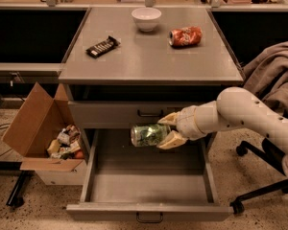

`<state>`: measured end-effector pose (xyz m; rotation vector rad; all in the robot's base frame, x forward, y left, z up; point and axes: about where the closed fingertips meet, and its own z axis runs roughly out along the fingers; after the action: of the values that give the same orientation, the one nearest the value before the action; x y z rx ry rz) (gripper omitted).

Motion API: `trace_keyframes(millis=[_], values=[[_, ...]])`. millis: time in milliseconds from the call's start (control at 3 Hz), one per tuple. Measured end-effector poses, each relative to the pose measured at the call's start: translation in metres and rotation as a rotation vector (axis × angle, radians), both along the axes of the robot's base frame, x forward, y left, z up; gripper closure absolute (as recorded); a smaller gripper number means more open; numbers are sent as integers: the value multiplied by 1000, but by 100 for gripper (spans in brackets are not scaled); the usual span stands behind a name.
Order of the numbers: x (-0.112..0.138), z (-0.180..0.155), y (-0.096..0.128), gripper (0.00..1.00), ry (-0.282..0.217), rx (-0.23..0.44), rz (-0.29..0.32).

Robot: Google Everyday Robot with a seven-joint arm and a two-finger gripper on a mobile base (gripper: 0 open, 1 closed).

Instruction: Pick green can from middle drawer and place on counter

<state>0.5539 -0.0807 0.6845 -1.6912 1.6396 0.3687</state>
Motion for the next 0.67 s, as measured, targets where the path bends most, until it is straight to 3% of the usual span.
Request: trace_keyframes(millis=[333, 667], values=[[5, 20, -12, 100, -21, -29, -29], [15, 86, -50, 100, -77, -80, -115]])
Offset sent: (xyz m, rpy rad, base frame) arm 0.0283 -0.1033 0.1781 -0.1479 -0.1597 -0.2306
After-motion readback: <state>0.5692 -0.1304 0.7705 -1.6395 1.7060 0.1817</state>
